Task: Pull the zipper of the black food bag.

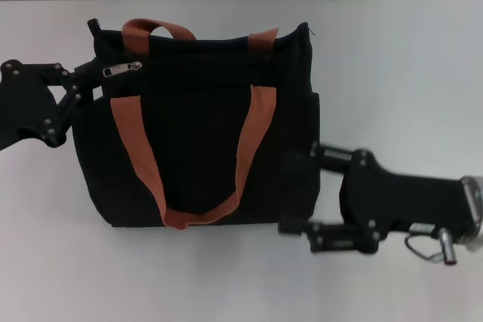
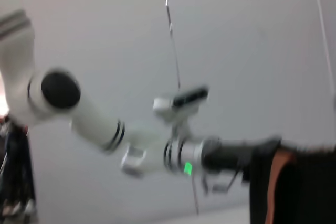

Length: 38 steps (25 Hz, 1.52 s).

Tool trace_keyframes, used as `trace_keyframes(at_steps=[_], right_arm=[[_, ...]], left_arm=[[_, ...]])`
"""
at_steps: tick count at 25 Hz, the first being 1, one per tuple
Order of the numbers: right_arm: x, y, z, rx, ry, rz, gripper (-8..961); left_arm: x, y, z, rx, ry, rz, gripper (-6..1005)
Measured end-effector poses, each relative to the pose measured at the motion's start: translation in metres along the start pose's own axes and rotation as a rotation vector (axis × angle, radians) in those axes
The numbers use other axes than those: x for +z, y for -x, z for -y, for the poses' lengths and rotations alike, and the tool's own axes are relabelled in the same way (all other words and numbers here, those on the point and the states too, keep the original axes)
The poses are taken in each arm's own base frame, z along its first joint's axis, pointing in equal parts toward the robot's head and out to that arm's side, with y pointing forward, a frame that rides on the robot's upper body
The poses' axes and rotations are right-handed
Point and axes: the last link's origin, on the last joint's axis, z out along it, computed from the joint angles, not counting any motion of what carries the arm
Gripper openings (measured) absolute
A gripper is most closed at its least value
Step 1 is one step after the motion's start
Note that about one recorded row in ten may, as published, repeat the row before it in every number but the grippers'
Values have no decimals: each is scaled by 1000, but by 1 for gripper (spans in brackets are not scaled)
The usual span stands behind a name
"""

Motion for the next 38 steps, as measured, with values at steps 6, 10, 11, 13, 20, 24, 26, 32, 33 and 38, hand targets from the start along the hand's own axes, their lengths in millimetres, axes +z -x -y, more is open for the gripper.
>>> trace_keyframes(at_steps=[6,10,11,13,20,24,26,32,33,38], right_arm=[[9,22,11,48,-69,202,813],[19,40,27,164,-51,244,812],[20,44,31,194,-46,245,812],[23,52,39,253,-38,239,812],[30,74,58,404,-4,193,814],[34,94,70,535,23,162,811],[36,98,72,566,27,156,810],[48,121,90,734,19,54,810],[48,121,90,734,19,54,810],[65,128,97,813,25,-59,810]], left_arm=[[3,0,-5,16,-36,-42,29],[5,0,-9,25,-35,-61,29],[5,0,-10,26,-35,-63,29],[5,0,-10,26,-42,-68,29],[3,-1,-11,54,-73,-86,29],[4,-1,-13,64,-73,-94,29],[4,-1,-14,69,-70,-99,29],[7,-3,-18,98,-60,-120,29],[7,-3,-18,98,-60,-120,29],[6,-5,-16,110,-74,-131,30]])
